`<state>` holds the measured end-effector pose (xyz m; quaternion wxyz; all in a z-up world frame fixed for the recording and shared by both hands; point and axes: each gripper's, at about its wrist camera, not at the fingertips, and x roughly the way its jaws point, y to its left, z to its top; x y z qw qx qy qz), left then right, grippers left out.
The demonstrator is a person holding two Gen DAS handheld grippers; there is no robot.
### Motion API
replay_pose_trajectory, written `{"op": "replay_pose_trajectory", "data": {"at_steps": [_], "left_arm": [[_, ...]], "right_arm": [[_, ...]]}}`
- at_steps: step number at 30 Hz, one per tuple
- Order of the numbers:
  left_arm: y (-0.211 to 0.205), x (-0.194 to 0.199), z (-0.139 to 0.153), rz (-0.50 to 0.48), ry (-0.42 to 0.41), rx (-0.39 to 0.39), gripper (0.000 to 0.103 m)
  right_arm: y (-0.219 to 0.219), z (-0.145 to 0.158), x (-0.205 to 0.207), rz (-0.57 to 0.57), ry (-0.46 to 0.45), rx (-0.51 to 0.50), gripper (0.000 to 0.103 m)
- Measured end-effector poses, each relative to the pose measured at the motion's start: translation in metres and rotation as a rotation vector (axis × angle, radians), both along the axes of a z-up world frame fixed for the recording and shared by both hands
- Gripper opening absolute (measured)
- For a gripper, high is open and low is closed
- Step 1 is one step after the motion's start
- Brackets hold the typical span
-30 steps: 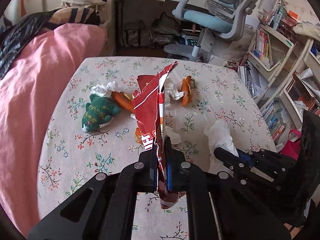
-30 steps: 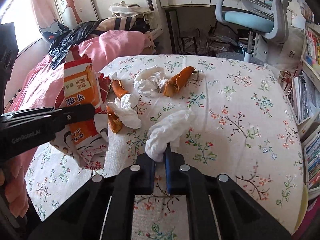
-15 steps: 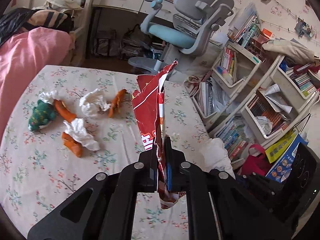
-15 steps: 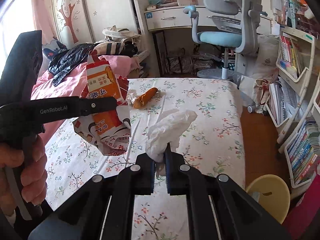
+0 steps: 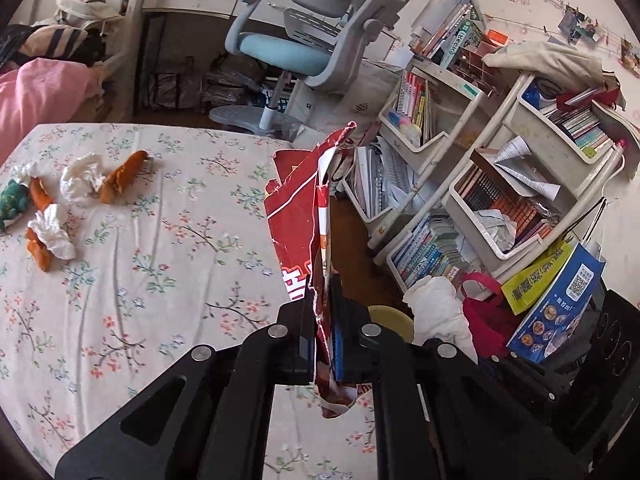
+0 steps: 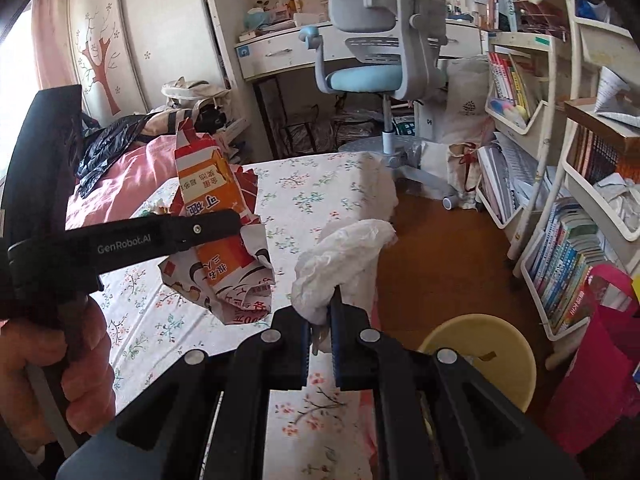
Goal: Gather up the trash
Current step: 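Carry the red bag and tissue to the yellow bin and open both tools, then return both tools to the table toward the orange scraps and tissues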
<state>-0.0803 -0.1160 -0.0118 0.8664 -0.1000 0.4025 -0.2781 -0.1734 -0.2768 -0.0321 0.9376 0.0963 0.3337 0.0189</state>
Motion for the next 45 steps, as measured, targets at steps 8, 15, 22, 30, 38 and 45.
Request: {"op": "replay_pose_trajectory", "data": {"at_steps": [8,15,22,30,38,45], "left_arm": [[-0.064,-0.013,-0.014,-0.06,0.026,-0.007,0.007],[-0.103,-0.014,-0.026,-0.084,0.036,0.017,0.007],[-0.149,-0.016,-0.045,-0.098,0.054,0.031,0.007],[-0.196,-0.018,-0.075,-0.203,0.118,0.076,0.024],[-0.192,-0.028,-0.069,-0.118,-0.007,0.217,0.067],[-0.137,-0.031,-0.037,0.068,-0.152,0.314,0.086]], "right_arm": [[-0.036,-0.01,-0.014,-0.087,0.022,0.014,0.009],[-0.07,-0.032,-0.022,-0.185,0.09,0.037,0.01],[-0.105,-0.055,-0.026,-0.277,0.152,0.056,0.012],[-0.13,-0.072,-0.036,-0.375,0.209,0.045,0.047],[-0.129,-0.059,-0.036,-0.367,0.155,0.069,0.052],[-0.092,-0.036,-0.023,-0.259,0.081,0.038,0.062]]}}
